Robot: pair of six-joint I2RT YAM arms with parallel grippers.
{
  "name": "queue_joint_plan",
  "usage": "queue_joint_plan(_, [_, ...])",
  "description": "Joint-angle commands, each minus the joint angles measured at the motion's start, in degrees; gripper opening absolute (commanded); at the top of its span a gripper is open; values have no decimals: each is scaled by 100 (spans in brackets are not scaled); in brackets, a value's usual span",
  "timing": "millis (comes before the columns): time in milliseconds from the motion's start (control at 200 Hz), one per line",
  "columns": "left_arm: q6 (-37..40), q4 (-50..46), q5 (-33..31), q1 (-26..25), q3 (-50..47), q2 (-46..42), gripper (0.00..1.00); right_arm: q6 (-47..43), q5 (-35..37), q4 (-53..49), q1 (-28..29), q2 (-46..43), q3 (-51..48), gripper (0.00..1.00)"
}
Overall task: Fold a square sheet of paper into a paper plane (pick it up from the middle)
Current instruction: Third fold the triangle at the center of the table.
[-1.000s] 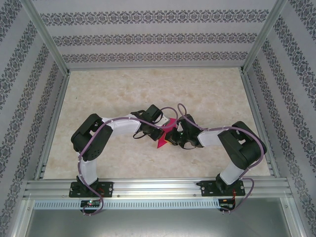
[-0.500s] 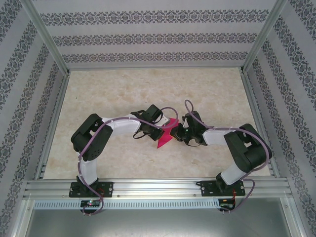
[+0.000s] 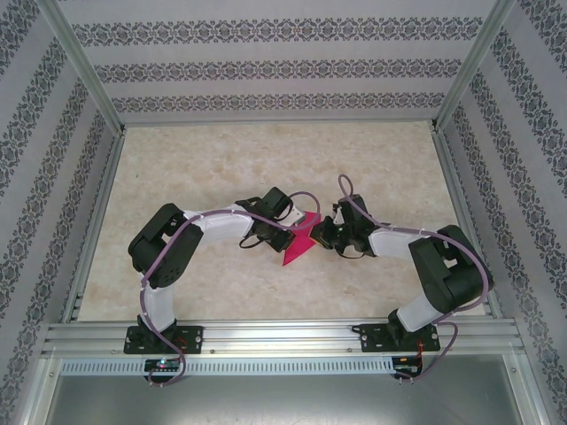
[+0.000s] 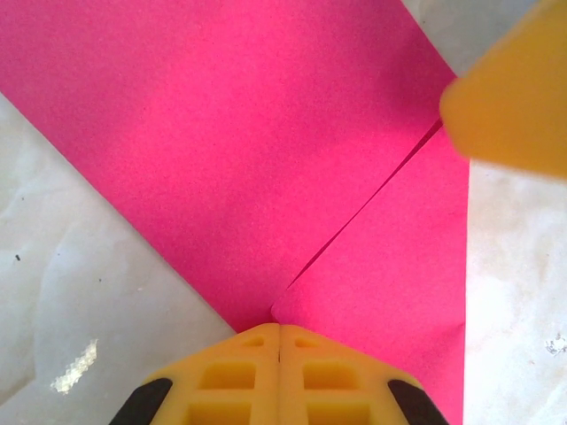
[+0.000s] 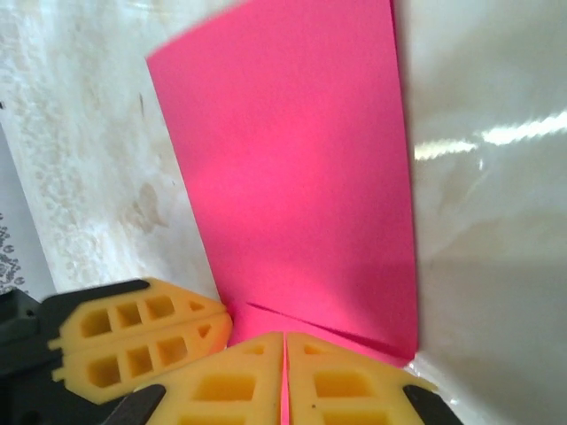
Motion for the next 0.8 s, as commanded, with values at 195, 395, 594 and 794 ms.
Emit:
queue_joint_plan(195, [141,-308,15,31,-5,235,1,-308,344,-233,-57,568,165,9])
queue_joint_plan(395, [132,-300,13,31,-43,225,1,-264,211,-88,-83,516,116,9])
queue_joint_plan(594, [97,-302,-13,29,-39,218,1,-167,-77,-121,34,-273,172,10])
queue_joint_plan(794, [77,-276,-15,31,-8,232,1,123,-242,265,309,-78,159,10])
